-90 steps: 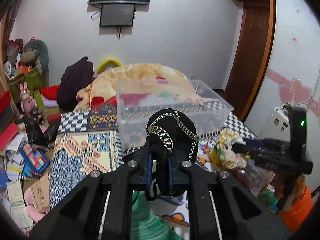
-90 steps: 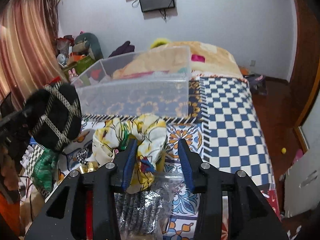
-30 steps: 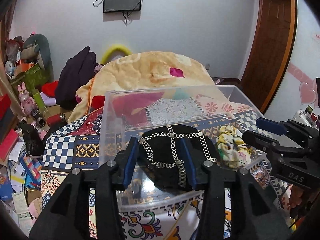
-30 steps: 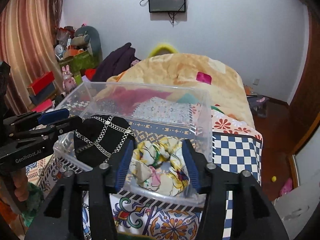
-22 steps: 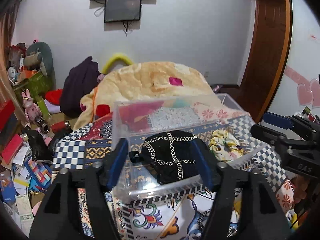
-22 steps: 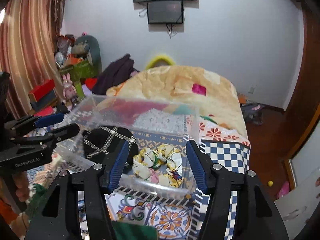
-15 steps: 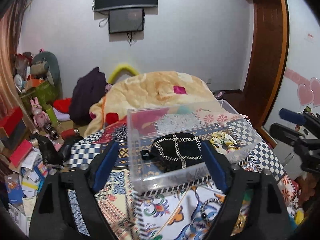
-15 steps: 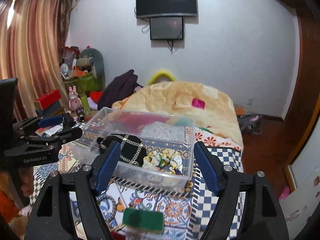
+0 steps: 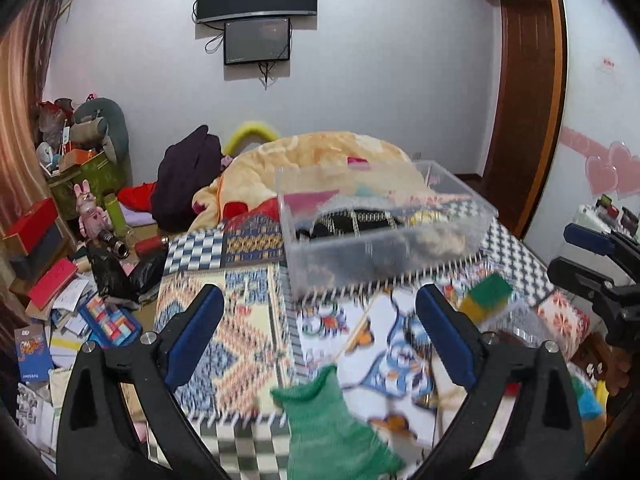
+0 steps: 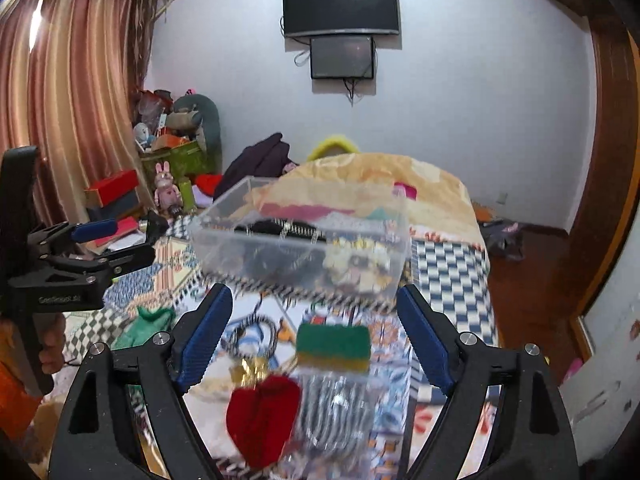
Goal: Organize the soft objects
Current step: 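Grasp the silver scrubber bag with the right tool while the left tool grasps the green knit sweater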
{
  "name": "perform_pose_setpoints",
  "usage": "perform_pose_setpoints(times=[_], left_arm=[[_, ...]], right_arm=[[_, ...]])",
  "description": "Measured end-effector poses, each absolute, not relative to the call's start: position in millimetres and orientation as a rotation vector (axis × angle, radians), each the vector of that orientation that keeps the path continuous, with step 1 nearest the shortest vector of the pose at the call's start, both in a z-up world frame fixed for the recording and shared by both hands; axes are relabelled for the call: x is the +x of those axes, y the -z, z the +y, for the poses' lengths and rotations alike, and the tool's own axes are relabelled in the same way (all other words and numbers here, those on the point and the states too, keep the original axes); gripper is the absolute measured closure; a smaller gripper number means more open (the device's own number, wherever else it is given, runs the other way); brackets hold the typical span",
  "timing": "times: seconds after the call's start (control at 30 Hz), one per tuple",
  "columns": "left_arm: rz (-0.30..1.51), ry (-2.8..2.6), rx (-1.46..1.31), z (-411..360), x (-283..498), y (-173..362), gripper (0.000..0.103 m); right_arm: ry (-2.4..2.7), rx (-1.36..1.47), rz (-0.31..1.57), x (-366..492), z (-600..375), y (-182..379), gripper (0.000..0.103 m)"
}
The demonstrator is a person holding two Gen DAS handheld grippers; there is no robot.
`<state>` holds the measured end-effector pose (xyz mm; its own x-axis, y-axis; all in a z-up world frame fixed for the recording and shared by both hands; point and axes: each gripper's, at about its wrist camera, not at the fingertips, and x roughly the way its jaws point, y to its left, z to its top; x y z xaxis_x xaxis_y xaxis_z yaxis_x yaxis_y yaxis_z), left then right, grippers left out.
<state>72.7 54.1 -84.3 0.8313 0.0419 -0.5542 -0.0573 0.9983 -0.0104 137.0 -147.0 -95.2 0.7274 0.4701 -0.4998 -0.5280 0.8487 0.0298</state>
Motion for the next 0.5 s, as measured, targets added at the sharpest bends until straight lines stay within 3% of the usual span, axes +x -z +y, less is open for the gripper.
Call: perform_pose_setpoints(times=[0.5], left_arm=[[0.692,-0.081,-0.055,46.7,35.0,153.4,0.004]], right_arm=[[-0.453,-0.053,0.705,130.6,-176.0,152.3,0.021]])
